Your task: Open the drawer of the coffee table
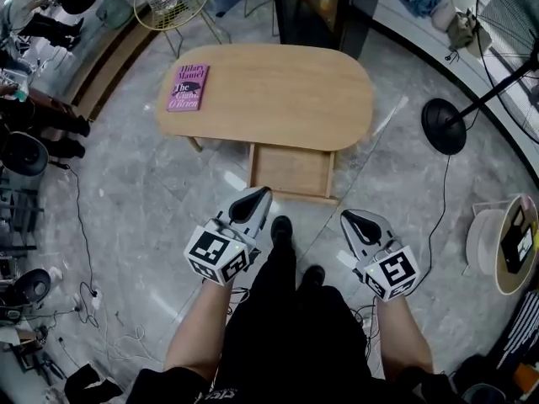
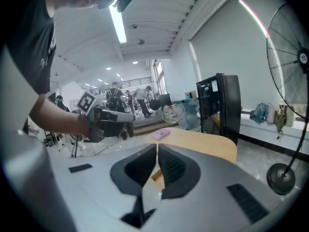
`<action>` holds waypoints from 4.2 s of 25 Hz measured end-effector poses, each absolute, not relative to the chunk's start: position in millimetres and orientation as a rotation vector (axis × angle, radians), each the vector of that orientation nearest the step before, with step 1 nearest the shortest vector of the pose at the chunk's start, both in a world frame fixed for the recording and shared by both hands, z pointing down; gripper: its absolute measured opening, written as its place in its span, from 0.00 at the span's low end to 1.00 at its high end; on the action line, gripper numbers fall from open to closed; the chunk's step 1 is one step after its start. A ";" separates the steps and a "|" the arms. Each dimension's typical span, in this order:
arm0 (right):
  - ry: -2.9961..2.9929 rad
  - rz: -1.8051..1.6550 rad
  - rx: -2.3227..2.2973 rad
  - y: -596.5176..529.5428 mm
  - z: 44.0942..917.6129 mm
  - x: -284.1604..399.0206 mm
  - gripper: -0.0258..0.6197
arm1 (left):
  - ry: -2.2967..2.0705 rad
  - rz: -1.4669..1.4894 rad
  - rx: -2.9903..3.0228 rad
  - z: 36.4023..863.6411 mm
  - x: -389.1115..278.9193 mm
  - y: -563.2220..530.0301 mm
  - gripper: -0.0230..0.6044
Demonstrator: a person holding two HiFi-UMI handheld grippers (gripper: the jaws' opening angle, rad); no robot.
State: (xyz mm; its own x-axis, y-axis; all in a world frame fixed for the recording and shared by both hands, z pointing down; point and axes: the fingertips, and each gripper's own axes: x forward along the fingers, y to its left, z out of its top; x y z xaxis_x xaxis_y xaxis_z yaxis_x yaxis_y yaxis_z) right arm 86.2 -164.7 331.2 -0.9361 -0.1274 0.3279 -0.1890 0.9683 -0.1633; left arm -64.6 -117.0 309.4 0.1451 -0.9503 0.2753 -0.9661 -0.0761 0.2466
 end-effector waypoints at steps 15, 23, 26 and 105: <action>-2.891 0.311 0.309 -137.4 224.0 171.0 0.12 | -1.917 0.185 2.277 182.0 24.0 -94.6 0.21; -2.928 0.276 0.259 -127.7 190.2 179.7 0.17 | -1.933 0.192 2.244 159.9 42.0 -78.1 0.27; -2.943 0.268 0.248 -127.7 179.7 177.2 0.11 | -1.926 0.166 2.217 156.9 41.9 -73.8 0.27; -3.078 -0.039 0.108 -73.1 53.8 59.1 0.04 | -2.285 0.170 1.965 81.2 -119.3 35.2 0.20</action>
